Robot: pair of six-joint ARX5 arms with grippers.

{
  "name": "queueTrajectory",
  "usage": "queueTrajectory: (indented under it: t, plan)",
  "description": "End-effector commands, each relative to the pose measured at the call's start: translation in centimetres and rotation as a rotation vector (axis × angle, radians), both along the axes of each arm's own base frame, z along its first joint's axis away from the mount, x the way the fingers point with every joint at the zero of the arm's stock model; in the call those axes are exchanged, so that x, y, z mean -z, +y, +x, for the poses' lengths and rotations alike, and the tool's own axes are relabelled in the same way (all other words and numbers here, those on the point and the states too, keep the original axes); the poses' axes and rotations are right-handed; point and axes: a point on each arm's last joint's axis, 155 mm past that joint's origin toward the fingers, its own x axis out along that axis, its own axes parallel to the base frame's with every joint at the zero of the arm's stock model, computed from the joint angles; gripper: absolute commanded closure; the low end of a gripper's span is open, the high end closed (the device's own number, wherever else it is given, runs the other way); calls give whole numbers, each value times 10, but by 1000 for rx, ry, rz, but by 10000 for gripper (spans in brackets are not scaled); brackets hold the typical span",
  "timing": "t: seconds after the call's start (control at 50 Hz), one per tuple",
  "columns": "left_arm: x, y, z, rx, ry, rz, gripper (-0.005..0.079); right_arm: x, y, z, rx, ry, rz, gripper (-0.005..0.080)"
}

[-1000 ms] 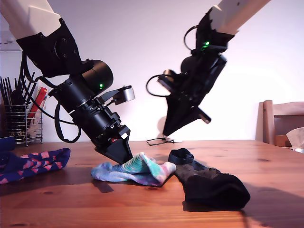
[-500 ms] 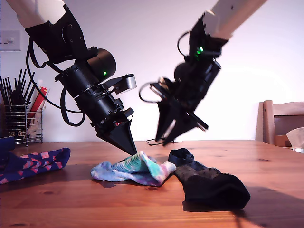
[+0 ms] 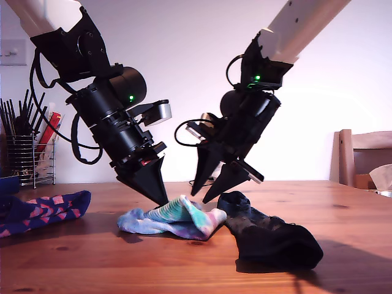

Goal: Fold the socks in front of you. After folding them, place them to the left side.

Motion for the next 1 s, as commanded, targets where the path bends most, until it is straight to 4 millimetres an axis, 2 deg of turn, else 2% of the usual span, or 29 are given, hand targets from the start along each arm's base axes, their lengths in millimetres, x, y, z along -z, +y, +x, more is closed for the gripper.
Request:
queueTrajectory:
  t: [0.0, 0.14, 0.54, 0.86, 0.98]
  plan:
    - [10, 3, -4, 6, 24, 14, 762, 12, 5, -4, -3, 24, -7, 492]
    - [15, 4, -6, 15, 30, 22, 762, 20, 5, -4, 3, 34, -13, 488]
    - [35, 2, -7, 25, 57, 29, 762, 26, 0, 8, -3, -33, -53, 488]
    - [36, 1, -11, 33, 74, 20, 762, 45, -6, 4, -2, -1, -92, 488]
    - [36, 1, -11, 33, 71, 19, 762, 47, -6, 3, -2, 6, -91, 488]
